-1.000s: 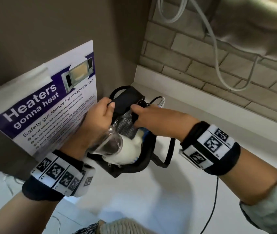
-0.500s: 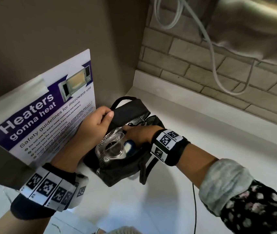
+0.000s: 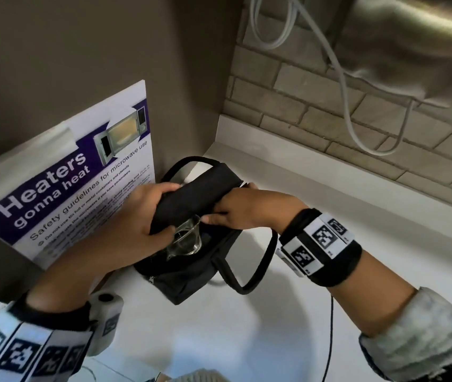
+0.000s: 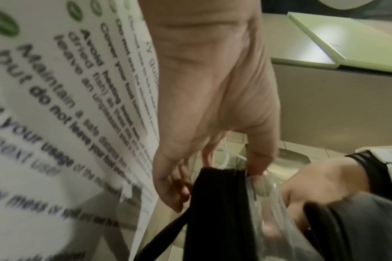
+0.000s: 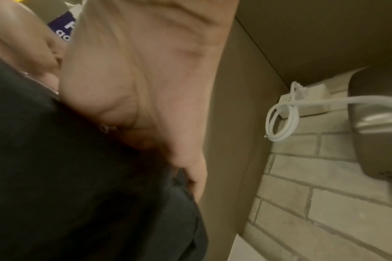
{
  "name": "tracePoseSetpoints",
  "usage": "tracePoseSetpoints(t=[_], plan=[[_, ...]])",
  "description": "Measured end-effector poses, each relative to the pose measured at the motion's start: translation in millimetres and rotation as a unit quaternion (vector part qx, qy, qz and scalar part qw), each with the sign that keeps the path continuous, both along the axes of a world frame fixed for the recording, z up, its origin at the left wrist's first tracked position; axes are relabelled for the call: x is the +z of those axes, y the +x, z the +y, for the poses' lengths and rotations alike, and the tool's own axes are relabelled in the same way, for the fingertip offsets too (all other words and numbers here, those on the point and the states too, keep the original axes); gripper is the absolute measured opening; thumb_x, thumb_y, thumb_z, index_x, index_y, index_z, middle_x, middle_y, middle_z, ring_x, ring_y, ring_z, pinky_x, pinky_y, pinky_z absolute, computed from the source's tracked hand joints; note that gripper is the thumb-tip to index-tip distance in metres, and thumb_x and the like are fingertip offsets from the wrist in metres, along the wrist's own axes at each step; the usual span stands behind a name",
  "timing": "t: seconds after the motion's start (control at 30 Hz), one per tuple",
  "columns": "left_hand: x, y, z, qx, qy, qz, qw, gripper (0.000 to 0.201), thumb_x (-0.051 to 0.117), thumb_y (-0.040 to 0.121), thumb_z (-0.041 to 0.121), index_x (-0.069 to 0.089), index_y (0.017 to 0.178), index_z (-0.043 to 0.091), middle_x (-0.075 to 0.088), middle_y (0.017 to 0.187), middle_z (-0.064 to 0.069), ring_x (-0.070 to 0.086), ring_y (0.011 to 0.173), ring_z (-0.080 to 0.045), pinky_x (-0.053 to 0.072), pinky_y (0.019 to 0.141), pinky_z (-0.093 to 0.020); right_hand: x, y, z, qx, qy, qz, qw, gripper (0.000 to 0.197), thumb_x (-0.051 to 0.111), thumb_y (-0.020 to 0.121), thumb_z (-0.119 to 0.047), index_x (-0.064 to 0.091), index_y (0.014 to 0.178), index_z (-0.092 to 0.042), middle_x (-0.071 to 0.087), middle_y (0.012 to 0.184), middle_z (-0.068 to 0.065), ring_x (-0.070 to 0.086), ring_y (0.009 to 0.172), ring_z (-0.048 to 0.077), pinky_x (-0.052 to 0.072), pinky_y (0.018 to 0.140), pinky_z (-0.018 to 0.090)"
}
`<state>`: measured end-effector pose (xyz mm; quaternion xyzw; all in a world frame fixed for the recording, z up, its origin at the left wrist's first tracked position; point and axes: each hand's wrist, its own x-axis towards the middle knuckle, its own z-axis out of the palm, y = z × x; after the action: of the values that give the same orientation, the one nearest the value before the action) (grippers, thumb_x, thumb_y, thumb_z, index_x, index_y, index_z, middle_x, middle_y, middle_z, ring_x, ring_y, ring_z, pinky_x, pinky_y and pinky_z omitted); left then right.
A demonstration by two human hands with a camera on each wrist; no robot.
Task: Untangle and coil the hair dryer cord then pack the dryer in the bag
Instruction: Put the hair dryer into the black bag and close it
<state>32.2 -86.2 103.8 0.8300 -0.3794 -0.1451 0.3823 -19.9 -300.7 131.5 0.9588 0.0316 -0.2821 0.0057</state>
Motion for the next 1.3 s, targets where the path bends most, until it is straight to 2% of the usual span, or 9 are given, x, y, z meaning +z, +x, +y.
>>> tracePoseSetpoints(t=[0.13,0.27,0.43,0.53,0.67,0.93,1.1,1.23,1.3], plan=[[4.6,-7.6,1.6,0.012,0.049,-0.072,0.996,0.077,0.069,0.072,0.007,0.037,0.139,0.029,0.030,0.127,0.000,0.037,0.119,-0.016,0.035,0.099,-0.024,-2.0,-6.8,-4.8,0.005,0.027,-0.015,1.000,0.040,0.035,0.094,-0.057,0.056,0.074,-0.030,0.057,0.088,-0.004,0.046,0.103,0.021,0.026,0.086,0.039],[0.2,-7.5,-7.6,0.146,0.007,-0.139,0.980,0.059,0.074,0.068,0.012,0.057,0.124,0.019,0.044,0.108,-0.009,0.047,0.102,-0.028,0.042,0.087,-0.036,4.0,-10.2,-17.0,-0.021,0.157,-0.185,0.970,0.024,0.053,0.092,-0.043,0.067,0.089,-0.025,0.057,0.093,-0.002,0.047,0.104,0.021,0.036,0.092,0.043],[3.1,-9.4,-18.0,0.169,-0.052,-0.212,0.961,0.016,0.067,0.078,0.012,0.058,0.090,0.016,0.047,0.069,0.000,0.044,0.074,-0.022,0.033,0.062,-0.032,7.7,-25.0,-16.0,-0.079,0.244,-0.380,0.889,0.017,0.058,0.085,-0.034,0.070,0.085,-0.022,0.053,0.087,-0.008,0.046,0.098,0.022,0.034,0.087,0.041],[9.2,-19.1,-28.7,0.162,-0.105,-0.216,0.957,0.009,0.061,0.083,0.011,0.055,0.089,0.014,0.045,0.066,-0.001,0.044,0.067,-0.019,0.034,0.060,-0.030,-1.0,-31.1,-13.2,-0.105,0.196,-0.404,0.888,0.019,0.057,0.086,-0.035,0.070,0.084,-0.021,0.050,0.086,-0.010,0.045,0.099,0.020,0.034,0.088,0.046],[2.7,-25.7,-34.8,0.197,-0.141,-0.206,0.948,0.008,0.061,0.085,0.009,0.055,0.089,0.011,0.046,0.068,-0.003,0.044,0.065,-0.017,0.033,0.059,-0.018,0.3,-33.6,-15.4,-0.176,0.264,-0.474,0.821,0.015,0.056,0.087,-0.026,0.069,0.082,-0.020,0.056,0.089,-0.002,0.046,0.096,0.019,0.037,0.086,0.046],[-23.0,-47.0,-21.9,0.172,-0.081,-0.205,0.960,0.018,0.067,0.084,0.029,0.052,0.082,0.019,0.047,0.069,0.004,0.047,0.064,-0.015,0.038,0.058,-0.027,-11.4,-31.7,-6.5,-0.201,0.280,-0.428,0.835,0.016,0.052,0.093,-0.018,0.063,0.082,-0.014,0.050,0.093,0.005,0.048,0.096,0.022,0.041,0.089,0.052],[-47.5,-54.9,-4.8,0.189,-0.027,-0.213,0.958,0.025,0.054,0.091,0.041,0.046,0.080,0.020,0.049,0.062,0.003,0.046,0.050,-0.019,0.035,0.045,-0.027,-11.1,-37.6,2.3,-0.185,0.299,-0.413,0.840,0.015,0.043,0.096,-0.026,0.049,0.082,-0.028,0.046,0.092,-0.004,0.047,0.093,0.016,0.041,0.089,0.051],[-54.7,-56.3,1.7,0.195,0.105,-0.180,0.958,0.041,0.038,0.091,0.052,0.052,0.070,0.020,0.054,0.054,0.001,0.052,0.049,-0.022,0.046,0.048,-0.032,-16.9,-49.5,21.7,-0.081,0.160,-0.399,0.899,0.030,0.039,0.095,-0.046,0.055,0.081,-0.025,0.050,0.083,-0.014,0.045,0.104,0.016,0.019,0.085,0.033],[-61.8,-55.0,3.4,0.163,0.197,-0.138,0.957,0.051,0.030,0.092,0.054,0.059,0.070,0.019,0.060,0.060,0.001,0.056,0.056,-0.021,0.050,0.055,-0.034,-18.6,-53.2,32.4,-0.025,0.124,-0.401,0.907,0.036,0.039,0.092,-0.051,0.061,0.082,-0.024,0.055,0.082,-0.013,0.048,0.104,0.018,0.018,0.087,0.034]])
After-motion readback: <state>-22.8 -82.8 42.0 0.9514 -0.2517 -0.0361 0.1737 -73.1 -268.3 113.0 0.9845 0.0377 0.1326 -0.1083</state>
